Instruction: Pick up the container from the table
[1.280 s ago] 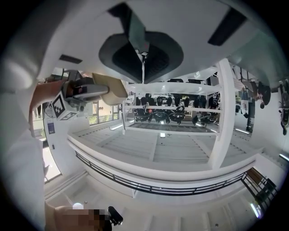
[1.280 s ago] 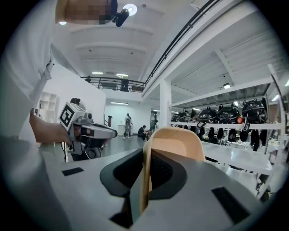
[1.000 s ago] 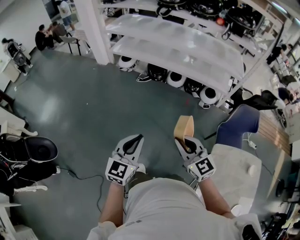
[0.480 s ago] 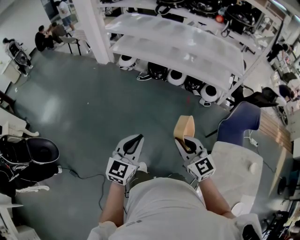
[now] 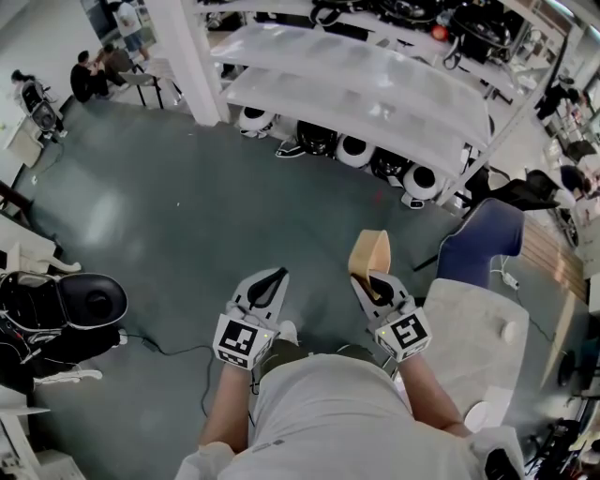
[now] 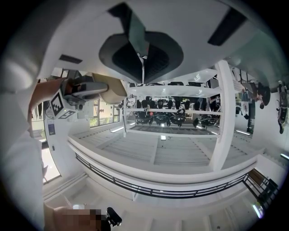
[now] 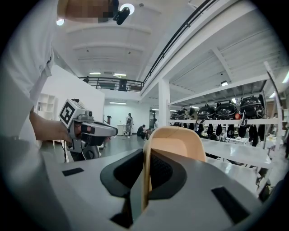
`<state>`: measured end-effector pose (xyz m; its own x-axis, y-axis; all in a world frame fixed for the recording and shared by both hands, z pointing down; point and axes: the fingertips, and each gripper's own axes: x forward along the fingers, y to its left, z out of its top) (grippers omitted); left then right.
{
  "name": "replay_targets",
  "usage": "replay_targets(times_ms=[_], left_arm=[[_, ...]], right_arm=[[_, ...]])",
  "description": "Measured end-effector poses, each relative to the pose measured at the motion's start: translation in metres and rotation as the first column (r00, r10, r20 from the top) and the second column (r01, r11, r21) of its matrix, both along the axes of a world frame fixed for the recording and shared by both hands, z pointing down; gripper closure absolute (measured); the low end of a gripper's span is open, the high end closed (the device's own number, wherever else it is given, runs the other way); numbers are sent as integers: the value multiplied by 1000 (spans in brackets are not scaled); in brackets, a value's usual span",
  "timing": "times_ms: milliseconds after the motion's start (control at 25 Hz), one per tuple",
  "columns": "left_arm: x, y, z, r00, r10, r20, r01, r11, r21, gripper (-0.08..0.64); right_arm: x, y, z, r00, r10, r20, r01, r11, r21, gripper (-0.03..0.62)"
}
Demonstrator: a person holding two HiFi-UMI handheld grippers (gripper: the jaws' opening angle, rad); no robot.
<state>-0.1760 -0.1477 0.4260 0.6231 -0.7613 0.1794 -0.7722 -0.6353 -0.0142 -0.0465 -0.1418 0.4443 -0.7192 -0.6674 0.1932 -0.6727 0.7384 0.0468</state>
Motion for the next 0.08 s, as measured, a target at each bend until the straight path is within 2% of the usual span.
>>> replay_targets(times_ms=[80], left_arm=[[-1,1,2,1000,-2,6,2,1000,3,558]], right_arm=[[0,1,1,1000,1,0,-1,1000,0,555]])
